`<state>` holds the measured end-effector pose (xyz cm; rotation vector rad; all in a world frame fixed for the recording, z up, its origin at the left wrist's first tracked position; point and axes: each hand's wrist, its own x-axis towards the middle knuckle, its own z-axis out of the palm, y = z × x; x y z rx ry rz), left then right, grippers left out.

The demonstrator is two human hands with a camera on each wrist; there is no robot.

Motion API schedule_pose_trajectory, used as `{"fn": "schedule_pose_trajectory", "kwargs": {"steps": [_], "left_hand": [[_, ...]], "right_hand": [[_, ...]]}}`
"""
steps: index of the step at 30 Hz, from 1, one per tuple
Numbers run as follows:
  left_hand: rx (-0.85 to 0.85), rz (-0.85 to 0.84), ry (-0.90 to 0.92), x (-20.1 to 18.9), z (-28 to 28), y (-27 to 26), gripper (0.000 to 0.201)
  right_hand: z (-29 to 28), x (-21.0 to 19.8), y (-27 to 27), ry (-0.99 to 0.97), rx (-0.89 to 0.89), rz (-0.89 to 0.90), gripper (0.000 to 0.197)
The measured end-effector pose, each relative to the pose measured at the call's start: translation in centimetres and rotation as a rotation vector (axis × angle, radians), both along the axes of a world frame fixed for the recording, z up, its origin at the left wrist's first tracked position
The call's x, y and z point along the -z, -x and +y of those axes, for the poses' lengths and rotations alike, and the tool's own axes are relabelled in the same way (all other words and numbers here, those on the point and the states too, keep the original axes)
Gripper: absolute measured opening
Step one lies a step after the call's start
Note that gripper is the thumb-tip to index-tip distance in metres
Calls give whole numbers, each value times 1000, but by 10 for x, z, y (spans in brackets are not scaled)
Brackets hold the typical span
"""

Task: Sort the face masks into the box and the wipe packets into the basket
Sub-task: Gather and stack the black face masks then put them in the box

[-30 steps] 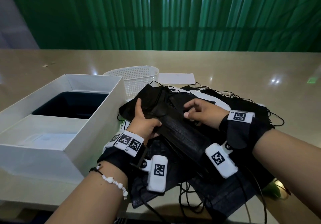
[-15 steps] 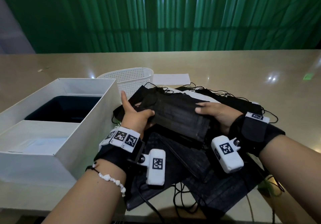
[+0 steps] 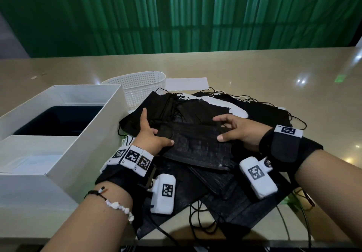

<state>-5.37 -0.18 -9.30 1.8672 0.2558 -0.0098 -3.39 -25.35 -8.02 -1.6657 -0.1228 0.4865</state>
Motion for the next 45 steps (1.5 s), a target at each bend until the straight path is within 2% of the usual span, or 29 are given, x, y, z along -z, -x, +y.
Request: {"fn": "schedule_pose_trajectory", "kwargs": {"steps": [2,4,6,8,15,19,23,26,28,31,35,37,41,45], "left_hand": [[-52,-18,32,4,-2,-2,113],[-128,-31,85,8,0,-3,98],[-209,-22,110,12,6,-5,84],[-255,6,139,12,10,-5,78],[-348,-94,574,-6,21,1,58],[-298,-109,749,-21,29,9,50],[-127,-38,753,-36,36,20,33],[-71,-74,728,-48,38,25,30],[-42,-120,720,-58,38,28,33],[-16,-188,702,-67,36,30,48],[-74,-244,642,-66,31,30,63],[-109,-214,635,-64,30,30,58],[-140,-174,624,-64,29,31,33],[-141,-150,597,-68,29,36,23]], "right_hand": [[0,2,-2,-6,37,-18,50],[-1,5,-1,108,65,-47,45],[-4,8,-1,255,81,-68,35],[-10,12,-4,312,106,-61,20],[-3,17,-8,372,132,-103,9],[-2,18,-12,378,141,-81,15],[-1,16,-12,383,126,-51,17],[-2,14,-12,419,96,-60,18],[-2,13,-12,438,67,-60,17],[-4,13,-12,368,8,-28,14],[-8,14,-11,324,-37,-23,14],[-9,14,-10,316,-32,7,9],[-6,14,-9,226,6,117,12],[-7,13,-4,151,37,109,11]]}}
